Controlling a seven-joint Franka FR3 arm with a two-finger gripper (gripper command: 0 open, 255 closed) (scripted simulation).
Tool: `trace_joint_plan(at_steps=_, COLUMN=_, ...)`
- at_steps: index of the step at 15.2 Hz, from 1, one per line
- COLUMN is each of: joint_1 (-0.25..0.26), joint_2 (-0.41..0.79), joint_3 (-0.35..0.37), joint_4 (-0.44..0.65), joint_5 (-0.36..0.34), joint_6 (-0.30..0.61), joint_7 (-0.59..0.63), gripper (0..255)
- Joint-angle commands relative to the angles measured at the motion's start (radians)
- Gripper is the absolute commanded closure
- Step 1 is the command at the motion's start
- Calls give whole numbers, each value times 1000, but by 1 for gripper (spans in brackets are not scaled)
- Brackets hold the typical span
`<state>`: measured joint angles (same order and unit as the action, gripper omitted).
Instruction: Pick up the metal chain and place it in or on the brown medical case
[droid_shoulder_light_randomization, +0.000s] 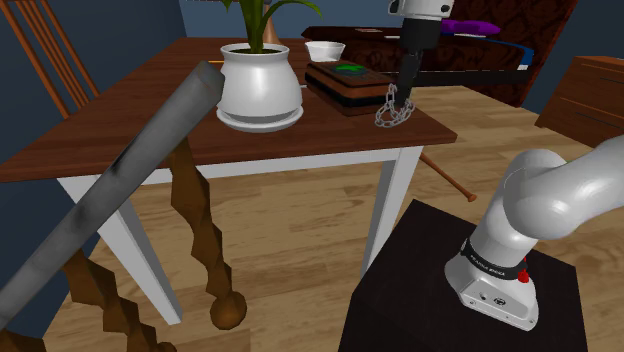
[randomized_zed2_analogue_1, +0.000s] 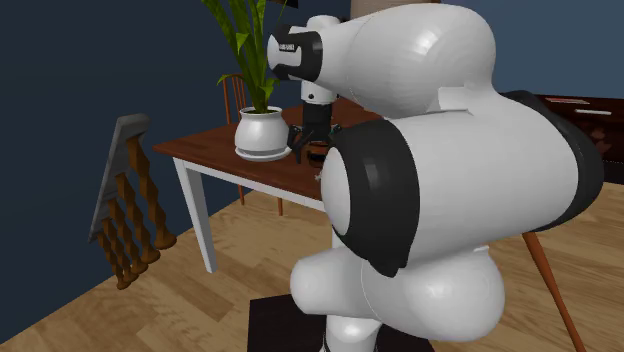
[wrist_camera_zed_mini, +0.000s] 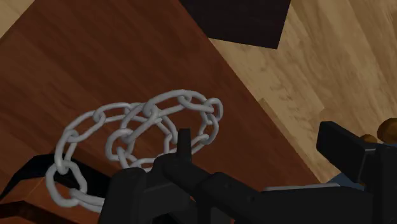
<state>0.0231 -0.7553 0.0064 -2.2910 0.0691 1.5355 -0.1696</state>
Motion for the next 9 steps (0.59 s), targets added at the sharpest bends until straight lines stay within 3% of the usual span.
trace_joint_plan(at_steps=1, joint_1=0, joint_2=0, joint_3=0, joint_4=0, joint_5=0, joint_6=0, joint_7=0, gripper=0)
trace_joint_plan(at_steps=6, joint_1=-337, joint_2=-53, joint_3=102, joint_4=-58, joint_5=70, joint_6=115, joint_7=752, gripper=0)
trace_joint_plan(at_steps=9, joint_1=-341, joint_2=-57, joint_3=108, joint_4=-87, joint_5=76, joint_6=140, joint_7=749, gripper=0)
